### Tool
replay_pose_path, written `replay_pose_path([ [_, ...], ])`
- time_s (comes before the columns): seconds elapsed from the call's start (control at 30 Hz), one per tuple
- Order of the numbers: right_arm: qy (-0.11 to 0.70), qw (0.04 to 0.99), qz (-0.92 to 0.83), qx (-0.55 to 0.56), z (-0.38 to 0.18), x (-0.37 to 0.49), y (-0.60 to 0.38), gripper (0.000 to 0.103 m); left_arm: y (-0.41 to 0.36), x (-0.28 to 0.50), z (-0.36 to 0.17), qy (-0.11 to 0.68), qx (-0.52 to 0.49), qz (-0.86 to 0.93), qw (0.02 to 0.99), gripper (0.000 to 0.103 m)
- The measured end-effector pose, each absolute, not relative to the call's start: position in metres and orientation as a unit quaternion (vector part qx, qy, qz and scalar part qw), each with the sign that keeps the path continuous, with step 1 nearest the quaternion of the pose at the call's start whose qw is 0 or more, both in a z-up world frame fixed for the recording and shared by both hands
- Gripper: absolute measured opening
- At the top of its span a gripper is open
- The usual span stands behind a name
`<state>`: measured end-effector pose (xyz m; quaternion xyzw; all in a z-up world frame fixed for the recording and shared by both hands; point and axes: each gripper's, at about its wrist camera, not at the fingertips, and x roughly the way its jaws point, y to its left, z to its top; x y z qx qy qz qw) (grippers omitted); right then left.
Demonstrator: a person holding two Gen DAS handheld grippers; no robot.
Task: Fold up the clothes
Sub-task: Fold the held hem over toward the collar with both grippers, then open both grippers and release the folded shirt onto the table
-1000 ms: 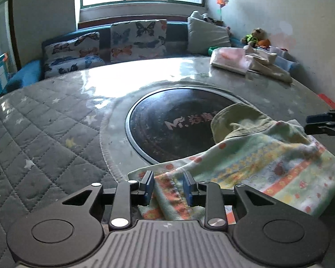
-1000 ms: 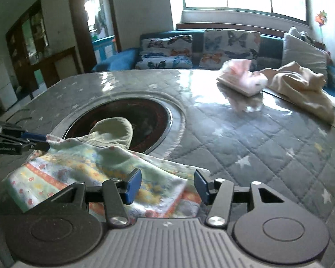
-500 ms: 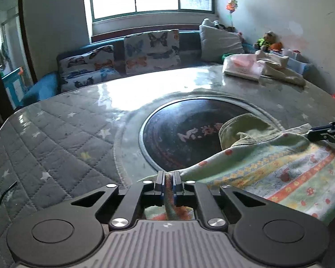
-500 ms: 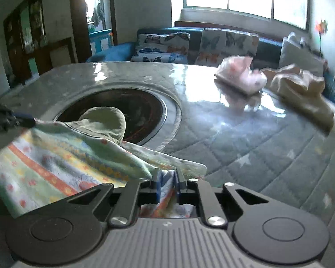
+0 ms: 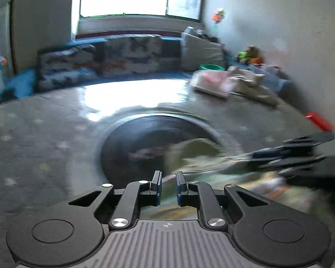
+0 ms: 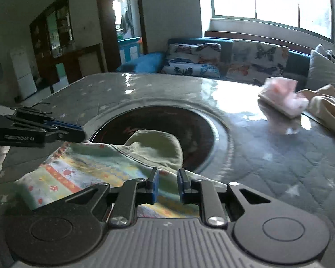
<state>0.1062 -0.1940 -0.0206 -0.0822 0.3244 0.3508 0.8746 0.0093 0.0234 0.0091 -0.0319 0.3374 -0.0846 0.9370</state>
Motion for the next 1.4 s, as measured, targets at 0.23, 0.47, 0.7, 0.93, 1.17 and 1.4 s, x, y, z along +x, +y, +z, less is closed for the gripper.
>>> replay_pose_path([
  [0.23,0.344,0.867,0.347,-0.092,-0.042,0.118,-0.177,0.021,0.001,0.05,-0.015,0.376,-0.057,-0.104,0.919,0.014],
  [0.47,0.335,0.868,0.357,-0.089,-0.032,0.11,-0.188,0.025,0.007,0.057,-0.02,0.377,-0.088,-0.095,0.917,0.017],
  [0.7,0.33,0.853,0.389,-0.107,-0.03,0.08,-0.187,0.03,-0.005,0.017,-0.001,0.35,-0.062,-0.12,0.927,0.021],
  [0.93,0.314,0.862,0.387,-0.097,-0.024,0.065,-0.196,0.031,-0.023,-0.031,0.0,0.337,-0.031,-0.133,0.931,0.021],
  [1.17,0.294,0.858,0.402,-0.126,-0.029,0.032,-0.193,0.042,-0.029,-0.059,-0.013,0.343,-0.041,-0.118,0.931,0.021],
  [1.4,0.262,0.864,0.399,-0.161,-0.037,0.008,-0.195,0.051,-0.028,-0.075,-0.024,0.336,-0.049,-0.098,0.935,0.024],
])
